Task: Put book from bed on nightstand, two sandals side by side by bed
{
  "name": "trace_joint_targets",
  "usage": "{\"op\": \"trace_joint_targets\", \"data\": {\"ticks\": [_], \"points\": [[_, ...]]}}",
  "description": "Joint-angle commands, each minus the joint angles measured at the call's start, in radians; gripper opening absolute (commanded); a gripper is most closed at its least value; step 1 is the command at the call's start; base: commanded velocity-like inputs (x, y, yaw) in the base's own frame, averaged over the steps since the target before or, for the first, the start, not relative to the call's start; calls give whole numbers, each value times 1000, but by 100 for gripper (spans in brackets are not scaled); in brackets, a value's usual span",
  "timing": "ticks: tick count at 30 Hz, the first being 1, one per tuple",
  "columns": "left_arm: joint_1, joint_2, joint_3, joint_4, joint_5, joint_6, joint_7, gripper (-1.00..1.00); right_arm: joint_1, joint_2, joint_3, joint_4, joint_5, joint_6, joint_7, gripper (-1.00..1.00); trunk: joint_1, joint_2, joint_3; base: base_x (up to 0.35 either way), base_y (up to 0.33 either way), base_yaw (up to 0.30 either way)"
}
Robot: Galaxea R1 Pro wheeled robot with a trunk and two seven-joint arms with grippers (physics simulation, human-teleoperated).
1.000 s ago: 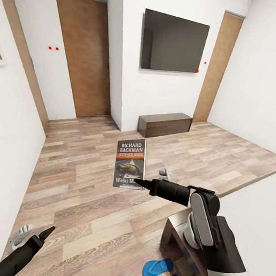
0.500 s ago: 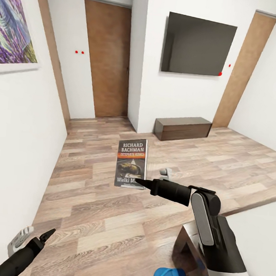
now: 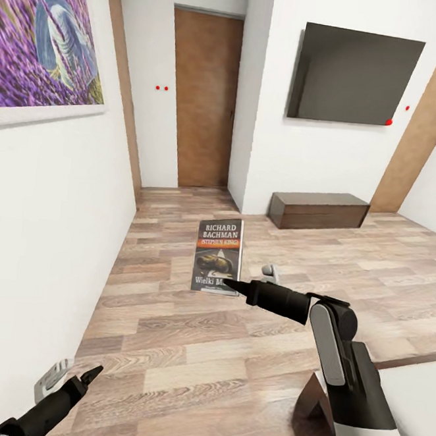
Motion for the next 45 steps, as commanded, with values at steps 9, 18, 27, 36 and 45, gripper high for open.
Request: {"op": "trace_joint_targets", "data": {"ticks": [9, 18, 27, 36, 45], "points": [[-16, -15, -26, 11, -27, 4, 10, 100, -7, -5, -123, 3, 4, 6, 5, -100, 0, 0, 3, 0, 0, 275], [-21, -20, -35, 14, -36, 4, 9, 100, -10, -8, -178, 5, 4, 6, -8, -100, 0, 0, 6, 0, 0, 275], [-21, -20, -37, 14, -37, 5, 5, 100, -10, -8, -185, 5, 2, 6, -10, -100, 0, 0, 8, 0, 0, 263], [-21, -19, -39, 12, -36, 6, 3, 100, -4, -7, -227, 5, -2, 6, -9, -100, 0, 0, 9, 101, 30, 82], [-21, -19, -54, 11, -37, 6, 4, 100, 0, -7, -239, 3, -2, 6, -8, -100, 0, 0, 9, 289, 31, 8]]}}
